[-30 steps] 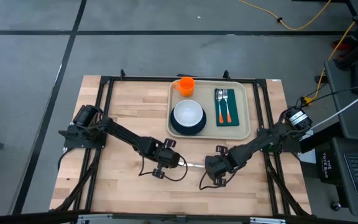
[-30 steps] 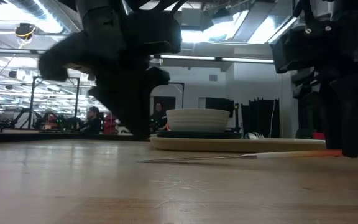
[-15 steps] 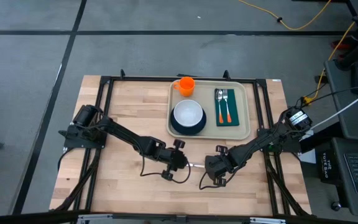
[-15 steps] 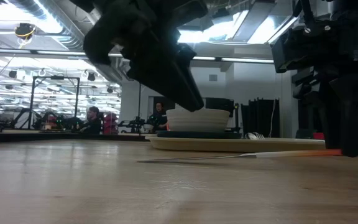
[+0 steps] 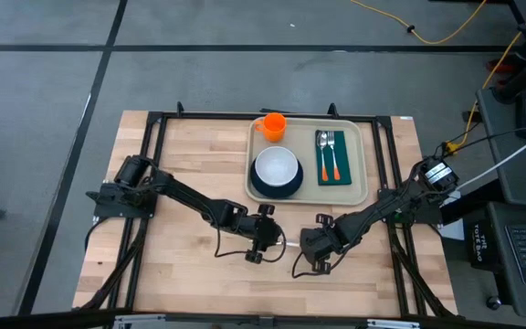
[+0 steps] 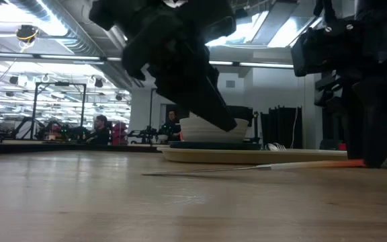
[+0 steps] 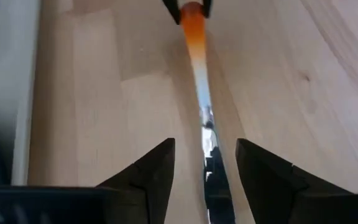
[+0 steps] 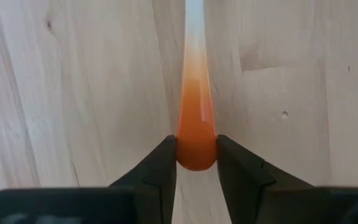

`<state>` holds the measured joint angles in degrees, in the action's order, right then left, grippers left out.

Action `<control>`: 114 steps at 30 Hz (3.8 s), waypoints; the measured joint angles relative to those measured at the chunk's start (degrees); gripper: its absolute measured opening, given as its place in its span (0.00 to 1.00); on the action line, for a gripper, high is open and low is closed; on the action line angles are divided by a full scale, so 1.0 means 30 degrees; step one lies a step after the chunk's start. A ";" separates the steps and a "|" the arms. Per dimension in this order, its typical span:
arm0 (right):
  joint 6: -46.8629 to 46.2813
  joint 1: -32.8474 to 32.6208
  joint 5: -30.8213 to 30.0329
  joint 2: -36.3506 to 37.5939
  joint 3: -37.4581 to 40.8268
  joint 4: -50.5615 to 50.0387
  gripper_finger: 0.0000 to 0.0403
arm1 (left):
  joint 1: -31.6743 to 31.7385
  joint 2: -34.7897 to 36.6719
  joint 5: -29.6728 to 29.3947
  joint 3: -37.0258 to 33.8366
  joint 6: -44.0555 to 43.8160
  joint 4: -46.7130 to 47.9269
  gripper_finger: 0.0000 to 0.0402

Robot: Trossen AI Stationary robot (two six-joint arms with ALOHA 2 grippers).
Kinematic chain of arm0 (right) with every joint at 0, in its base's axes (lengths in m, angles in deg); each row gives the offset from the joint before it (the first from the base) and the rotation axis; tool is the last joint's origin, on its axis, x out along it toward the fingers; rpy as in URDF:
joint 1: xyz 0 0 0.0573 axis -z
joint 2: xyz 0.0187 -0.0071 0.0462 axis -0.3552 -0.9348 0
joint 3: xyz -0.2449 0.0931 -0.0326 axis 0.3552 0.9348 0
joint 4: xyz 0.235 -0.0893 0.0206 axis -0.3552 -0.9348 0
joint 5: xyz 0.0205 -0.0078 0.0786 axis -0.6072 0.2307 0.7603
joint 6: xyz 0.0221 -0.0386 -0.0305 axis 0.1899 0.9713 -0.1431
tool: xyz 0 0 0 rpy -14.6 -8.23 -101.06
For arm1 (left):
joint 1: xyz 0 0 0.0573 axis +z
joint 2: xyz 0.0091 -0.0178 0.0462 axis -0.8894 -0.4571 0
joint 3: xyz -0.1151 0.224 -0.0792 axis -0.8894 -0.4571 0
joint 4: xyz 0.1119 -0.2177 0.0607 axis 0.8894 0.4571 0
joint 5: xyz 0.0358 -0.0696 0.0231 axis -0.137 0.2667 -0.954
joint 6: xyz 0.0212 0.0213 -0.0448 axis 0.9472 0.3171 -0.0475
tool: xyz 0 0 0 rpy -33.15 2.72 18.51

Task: Set up tray
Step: Put the orange knife to the right of the orange fork on the serving tray

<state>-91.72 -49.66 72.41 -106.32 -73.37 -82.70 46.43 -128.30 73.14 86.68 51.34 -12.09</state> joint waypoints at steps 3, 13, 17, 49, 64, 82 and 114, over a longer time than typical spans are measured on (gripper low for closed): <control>0.0035 0.0197 -0.0007 0.0000 -0.0007 0.0119 0.26 | 0.0163 0.0000 0.0695 0.0000 -0.0430 -0.0004 0.41; 0.0094 0.0631 -0.0015 0.0000 -0.0007 0.0136 0.26 | 0.0172 -0.0007 0.1293 0.0000 -0.0923 0.0294 0.41; 0.0101 0.0617 -0.0015 0.0000 -0.0007 0.0508 0.26 | 0.0287 -0.0016 0.1226 -0.0201 -0.1144 0.0434 0.41; 0.1489 0.0626 -0.0577 0.0000 -0.1192 0.1220 0.26 | 0.0514 -0.0860 0.2153 -0.0189 -0.0632 0.0651 0.42; 0.1558 0.0865 -0.0568 0.0000 -0.1443 0.1163 0.26 | 0.0441 -0.0860 0.3127 -0.0189 -0.1097 0.0908 0.39; 0.1559 0.0865 -0.0447 0.0000 -0.1435 0.1179 0.26 | 0.0542 -0.1661 0.2938 -0.0160 -0.0304 0.1024 0.17; 0.3227 0.0529 -0.2388 0.0000 -0.4039 -0.1750 0.26 | 0.0639 -0.1814 0.1781 0.2388 0.1251 0.6976 0.01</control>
<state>-82.04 -48.08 65.25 -106.32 -85.48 -87.95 48.34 -133.74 78.48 93.85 55.09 8.84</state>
